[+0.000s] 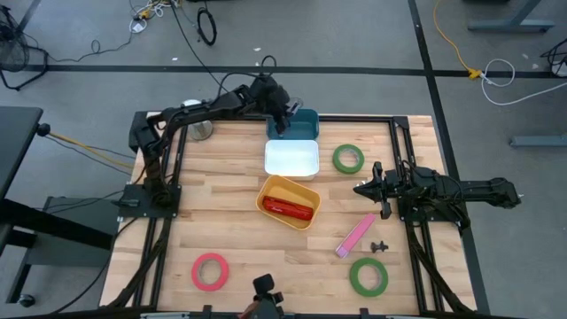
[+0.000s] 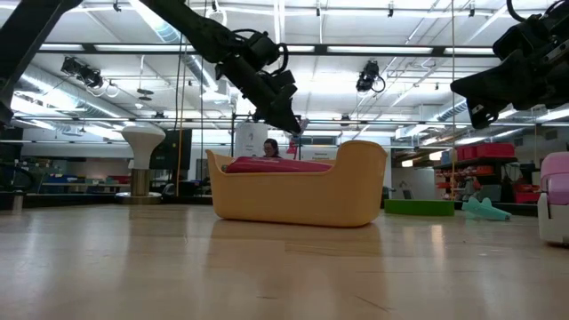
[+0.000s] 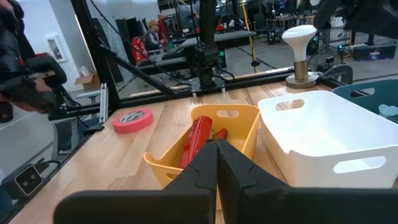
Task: Pick and place Stapler, Stapler remover, tape
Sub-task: Put the violet stapler remover into the blue bin
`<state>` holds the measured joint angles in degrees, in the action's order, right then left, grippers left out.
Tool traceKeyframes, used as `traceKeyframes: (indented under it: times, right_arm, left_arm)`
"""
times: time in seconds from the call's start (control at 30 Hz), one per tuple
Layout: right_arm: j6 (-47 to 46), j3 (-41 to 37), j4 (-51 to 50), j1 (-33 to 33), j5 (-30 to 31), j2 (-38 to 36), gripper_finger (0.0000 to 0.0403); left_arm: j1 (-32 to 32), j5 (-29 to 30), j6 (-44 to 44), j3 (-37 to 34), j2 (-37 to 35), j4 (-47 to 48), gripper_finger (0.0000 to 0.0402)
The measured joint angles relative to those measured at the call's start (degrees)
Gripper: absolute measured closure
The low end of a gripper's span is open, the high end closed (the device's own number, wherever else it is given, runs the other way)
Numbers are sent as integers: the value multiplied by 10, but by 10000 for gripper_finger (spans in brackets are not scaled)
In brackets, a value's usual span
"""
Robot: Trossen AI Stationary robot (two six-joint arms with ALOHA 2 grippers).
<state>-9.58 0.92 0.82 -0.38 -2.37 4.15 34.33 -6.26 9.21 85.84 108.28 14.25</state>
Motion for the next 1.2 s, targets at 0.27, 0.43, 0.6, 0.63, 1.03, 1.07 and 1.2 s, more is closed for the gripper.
traceKeyframes:
  times: [0.27,0.43,0.6,0.63,1.03,1.07,1.2]
  right_arm:
    - [0,0,0,0,1,0,396]
    - [0,0,0,0,0,0,396]
    - [0,0,0,0,0,0,396]
    - [0,0,0,0,0,0,396]
    - [0,0,0,0,0,0,396]
    - [0,0,0,0,0,0,396]
    - [0,0,0,0,0,0,396]
  left_arm:
    - [1,-14,-13,0,40,14,296]
    - [2,-15,-15,0,63,34,296]
    - [2,-15,-15,0,70,42,296]
    - [2,-15,-15,0,70,40,296]
    - [1,-16,-28,0,69,41,216]
    - [1,-16,-32,0,69,41,201]
    - [1,-16,-44,0,69,41,143]
